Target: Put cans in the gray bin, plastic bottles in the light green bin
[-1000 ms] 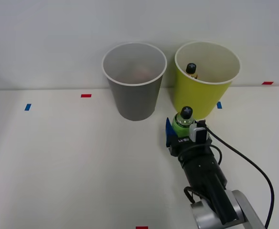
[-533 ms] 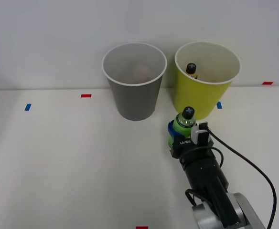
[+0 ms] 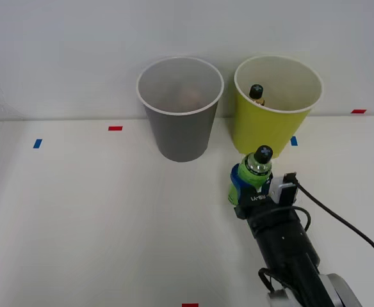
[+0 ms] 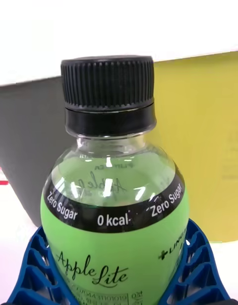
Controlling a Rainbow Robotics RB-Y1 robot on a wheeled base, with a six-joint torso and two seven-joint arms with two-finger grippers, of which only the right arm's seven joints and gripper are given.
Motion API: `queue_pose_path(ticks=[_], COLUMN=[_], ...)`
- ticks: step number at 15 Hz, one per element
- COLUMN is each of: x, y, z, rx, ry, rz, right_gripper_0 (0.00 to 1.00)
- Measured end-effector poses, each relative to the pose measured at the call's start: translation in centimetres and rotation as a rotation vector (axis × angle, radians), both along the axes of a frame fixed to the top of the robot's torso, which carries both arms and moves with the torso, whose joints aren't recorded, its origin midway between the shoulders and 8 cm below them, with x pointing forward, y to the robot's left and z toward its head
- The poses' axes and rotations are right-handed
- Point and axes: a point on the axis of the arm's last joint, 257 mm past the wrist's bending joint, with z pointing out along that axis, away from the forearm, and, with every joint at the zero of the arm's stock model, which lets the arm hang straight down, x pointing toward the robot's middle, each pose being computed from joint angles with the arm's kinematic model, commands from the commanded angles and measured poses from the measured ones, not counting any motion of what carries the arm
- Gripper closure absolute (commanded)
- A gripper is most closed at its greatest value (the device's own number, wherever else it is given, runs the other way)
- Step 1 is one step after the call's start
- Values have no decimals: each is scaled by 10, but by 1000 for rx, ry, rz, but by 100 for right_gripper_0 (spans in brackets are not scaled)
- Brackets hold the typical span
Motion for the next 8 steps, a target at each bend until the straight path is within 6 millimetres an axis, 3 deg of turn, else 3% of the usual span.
queue_pose_path(ticks=[8], x=[-20], y=[5], z=[99], rx=[294], ry=[-123], rz=[84], right_gripper_0=[100])
